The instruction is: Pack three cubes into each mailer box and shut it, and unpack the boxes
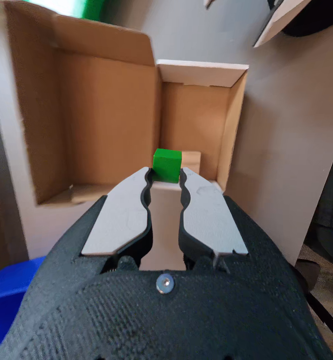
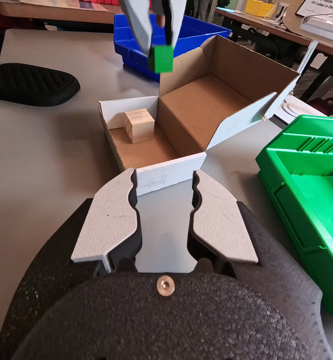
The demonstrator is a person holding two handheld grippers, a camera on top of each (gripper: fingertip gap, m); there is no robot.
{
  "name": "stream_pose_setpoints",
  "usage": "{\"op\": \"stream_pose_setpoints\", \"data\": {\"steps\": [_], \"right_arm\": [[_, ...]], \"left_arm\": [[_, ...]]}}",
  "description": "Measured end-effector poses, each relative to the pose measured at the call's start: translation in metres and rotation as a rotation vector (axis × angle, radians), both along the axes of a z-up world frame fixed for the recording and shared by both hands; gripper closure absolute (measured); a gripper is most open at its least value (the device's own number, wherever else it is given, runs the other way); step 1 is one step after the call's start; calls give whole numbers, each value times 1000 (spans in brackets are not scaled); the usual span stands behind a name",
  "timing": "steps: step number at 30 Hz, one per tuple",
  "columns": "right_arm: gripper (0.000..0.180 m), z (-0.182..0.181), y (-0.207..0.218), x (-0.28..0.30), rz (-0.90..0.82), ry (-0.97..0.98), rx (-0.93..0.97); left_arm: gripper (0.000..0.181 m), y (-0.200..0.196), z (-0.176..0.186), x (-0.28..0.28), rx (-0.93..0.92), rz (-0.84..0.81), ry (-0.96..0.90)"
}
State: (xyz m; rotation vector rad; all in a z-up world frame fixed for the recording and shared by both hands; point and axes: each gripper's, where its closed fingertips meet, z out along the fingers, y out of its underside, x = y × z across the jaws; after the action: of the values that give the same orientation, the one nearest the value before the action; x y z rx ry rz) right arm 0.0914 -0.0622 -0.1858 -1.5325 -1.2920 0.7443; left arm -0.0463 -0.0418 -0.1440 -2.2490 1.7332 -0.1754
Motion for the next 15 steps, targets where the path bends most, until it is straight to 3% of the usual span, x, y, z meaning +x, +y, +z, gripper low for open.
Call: {"op": "stream_pose_setpoints", "data": {"steps": [7, 15], "right_arm": [[123, -1, -1, 1, -2, -11, 0], [123, -3, -2, 0, 0, -27, 10]], "left_arm": [[155, -21, -64, 36, -90, -52, 63], [155, -21, -91, 38, -84, -48, 108]]}}
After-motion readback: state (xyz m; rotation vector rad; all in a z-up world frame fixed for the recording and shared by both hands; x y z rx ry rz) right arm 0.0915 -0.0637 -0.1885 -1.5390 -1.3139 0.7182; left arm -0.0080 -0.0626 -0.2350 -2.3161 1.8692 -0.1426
